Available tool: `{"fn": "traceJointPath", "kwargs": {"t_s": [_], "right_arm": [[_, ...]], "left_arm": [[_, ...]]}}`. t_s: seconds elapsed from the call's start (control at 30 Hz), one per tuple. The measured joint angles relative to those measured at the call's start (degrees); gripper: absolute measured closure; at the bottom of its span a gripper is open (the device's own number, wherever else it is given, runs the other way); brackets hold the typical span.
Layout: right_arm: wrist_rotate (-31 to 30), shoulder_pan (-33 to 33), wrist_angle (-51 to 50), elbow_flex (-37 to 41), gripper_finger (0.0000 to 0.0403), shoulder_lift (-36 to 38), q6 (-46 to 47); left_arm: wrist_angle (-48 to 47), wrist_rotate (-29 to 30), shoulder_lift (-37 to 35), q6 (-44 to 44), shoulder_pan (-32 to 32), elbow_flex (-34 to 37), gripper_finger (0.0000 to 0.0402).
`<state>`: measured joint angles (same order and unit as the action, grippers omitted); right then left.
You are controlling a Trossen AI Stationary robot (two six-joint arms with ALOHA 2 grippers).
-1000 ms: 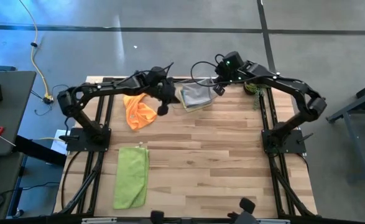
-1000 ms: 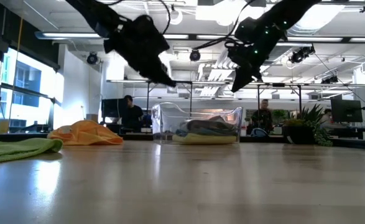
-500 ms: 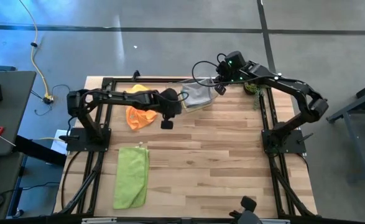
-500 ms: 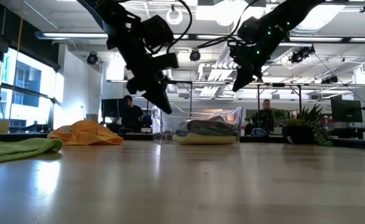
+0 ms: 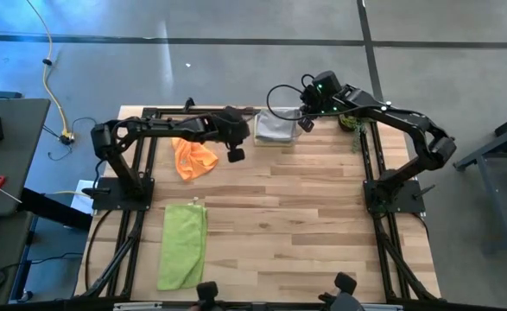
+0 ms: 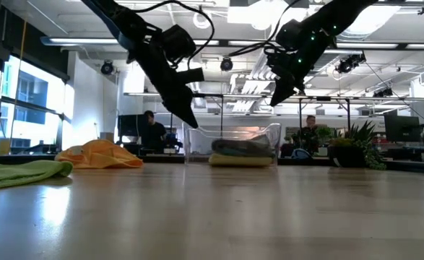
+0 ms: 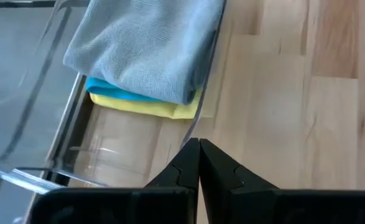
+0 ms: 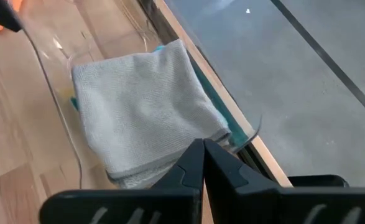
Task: Fold microfiber towels
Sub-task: Adjust the transparent bin on the table, then adjust the gray towel in the transparent bin
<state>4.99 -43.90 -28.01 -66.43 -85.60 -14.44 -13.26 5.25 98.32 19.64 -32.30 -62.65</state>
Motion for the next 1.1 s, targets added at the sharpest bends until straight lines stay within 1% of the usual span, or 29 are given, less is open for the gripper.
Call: {"fn": "traceJointPath", "kwargs": {"t_s": [0.1,0.2,0.27,0.33,0.37,0.4,0.47,0.53,0.6,0.73,0.87,0.97,1.03,1.1], "right_arm": [[0.4,0.0,-0.6,0.0,0.0403,0.0,0.0],[3.2,0.0,-0.7,0.7,0.0403,0.0,0.4],[4.7,0.0,-0.7,1.8,0.0403,0.0,0.4],[5.0,0.1,0.3,3.0,0.0403,0.0,0.5],[5.1,0.1,1.3,3.5,0.0403,0.0,0.5],[5.1,0.1,2.0,3.8,0.0403,0.0,0.5],[5.2,0.0,3.6,4.4,0.0403,0.4,0.7],[5.2,0.0,5.4,4.6,0.0403,0.9,0.7],[5.2,0.0,7.0,4.6,0.0403,1.3,0.8],[5.6,0.1,9.3,4.6,0.0403,2.4,1.3],[5.6,0.1,9.6,4.6,0.0403,3.2,1.8],[5.6,0.1,9.7,4.6,0.0403,3.3,2.0],[5.6,0.1,9.7,4.6,0.0403,3.3,2.0],[5.6,0.1,9.7,4.6,0.0403,3.3,1.9]], "left_arm": [[-2.1,-2.1,-0.1,0.0,-0.6,-0.1,0.0401],[-7.6,-2.2,-0.7,0.5,-0.8,0.0,0.0401],[-9.6,-2.4,-2.4,1.6,-0.9,0.0,0.0401],[-10.8,-4.8,-4.0,3.0,-0.8,0.0,0.0401],[-10.8,-7.0,-4.8,3.6,-1.0,0.0,0.0401],[-10.2,-9.6,-5.6,3.7,-1.2,0.0,0.0401],[-4.4,-13.7,-6.6,1.8,-2.1,-0.1,0.0401],[0.3,-14.5,-6.1,-0.6,-3.5,-1.3,0.0402],[1.7,-14.5,-3.5,-0.8,-4.4,-4.3,0.0401],[0.3,-17.0,5.2,1.6,-5.3,-13.4,0.0401],[-5.9,-18.1,15.1,4.5,-5.6,-24.9,0.0401],[-10.4,-18.1,20.9,5.7,-6.3,-32.5,0.0402],[-13.1,-18.0,23.9,6.0,-6.7,-36.3,0.0401],[-15.1,-17.9,26.1,6.1,-7.2,-38.4,0.0401]]}}
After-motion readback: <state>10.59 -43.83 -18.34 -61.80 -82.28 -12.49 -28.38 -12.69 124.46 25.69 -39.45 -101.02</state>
